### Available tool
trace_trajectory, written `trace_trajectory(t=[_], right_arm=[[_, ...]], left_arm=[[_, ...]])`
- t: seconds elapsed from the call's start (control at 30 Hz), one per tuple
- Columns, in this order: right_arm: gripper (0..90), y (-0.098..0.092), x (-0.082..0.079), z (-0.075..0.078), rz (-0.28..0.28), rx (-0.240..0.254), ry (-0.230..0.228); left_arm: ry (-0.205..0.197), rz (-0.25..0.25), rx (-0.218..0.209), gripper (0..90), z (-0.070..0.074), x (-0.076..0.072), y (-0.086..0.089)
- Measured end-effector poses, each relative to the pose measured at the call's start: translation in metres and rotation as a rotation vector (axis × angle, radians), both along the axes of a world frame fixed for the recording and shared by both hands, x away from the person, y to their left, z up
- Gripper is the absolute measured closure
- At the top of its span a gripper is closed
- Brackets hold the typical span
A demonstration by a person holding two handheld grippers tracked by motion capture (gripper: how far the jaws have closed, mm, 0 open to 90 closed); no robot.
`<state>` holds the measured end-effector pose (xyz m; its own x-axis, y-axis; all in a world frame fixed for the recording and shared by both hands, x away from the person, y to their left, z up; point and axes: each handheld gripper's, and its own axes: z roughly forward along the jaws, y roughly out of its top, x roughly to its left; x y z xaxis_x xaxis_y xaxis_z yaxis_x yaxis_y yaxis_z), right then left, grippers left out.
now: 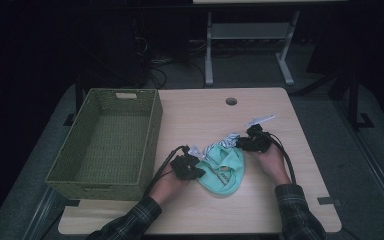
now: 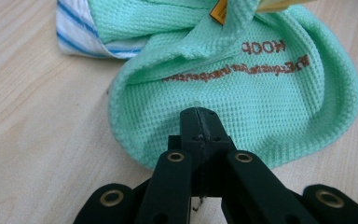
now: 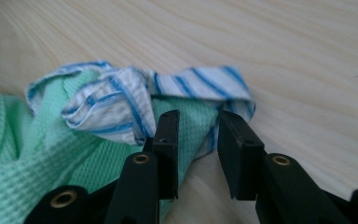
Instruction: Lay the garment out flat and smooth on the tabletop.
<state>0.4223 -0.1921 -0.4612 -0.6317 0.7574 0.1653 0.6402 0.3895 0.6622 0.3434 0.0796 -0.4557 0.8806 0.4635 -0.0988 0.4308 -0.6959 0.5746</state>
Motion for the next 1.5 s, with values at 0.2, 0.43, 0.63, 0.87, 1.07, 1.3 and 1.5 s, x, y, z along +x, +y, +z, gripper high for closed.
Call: trace_trajectory(t=[0.2, 0.43, 0.63, 0.87, 1.07, 1.3, 1.5], right_arm=[[78.2, 0.003, 0.002, -0.007, -0.001, -0.006, 0.007], [89.3, 0.002, 0.0, -0.004, 0.004, -0.02, -0.01], [89.9, -0.005, -0.002, 0.002, -0.017, -0.023, -0.039], [90.0, -0.024, -0.003, 0.008, -0.081, -0.034, -0.065], [90.0, -0.04, -0.006, 0.007, -0.13, -0.067, -0.077], [90.0, -0.061, -0.012, -0.001, -0.197, -0.064, -0.058], [82.5, -0.065, -0.018, 0.001, -0.18, -0.028, -0.059]], left_arm=[[0.004, 0.003, -0.007, 89.7, 0.0, 0.0, 0.0], [0.005, 0.004, -0.007, 89.7, 0.0, 0.0, 0.0], [0.0, 0.002, 0.001, 89.8, 0.0, 0.0, 0.0], [0.0, 0.003, 0.0, 89.8, 0.0, 0.0, 0.0], [-0.003, 0.003, 0.001, 89.8, 0.0, -0.001, 0.0], [-0.002, 0.006, 0.002, 89.8, 0.0, -0.001, 0.0], [-0.004, 0.007, 0.001, 89.8, 0.0, -0.001, 0.0]])
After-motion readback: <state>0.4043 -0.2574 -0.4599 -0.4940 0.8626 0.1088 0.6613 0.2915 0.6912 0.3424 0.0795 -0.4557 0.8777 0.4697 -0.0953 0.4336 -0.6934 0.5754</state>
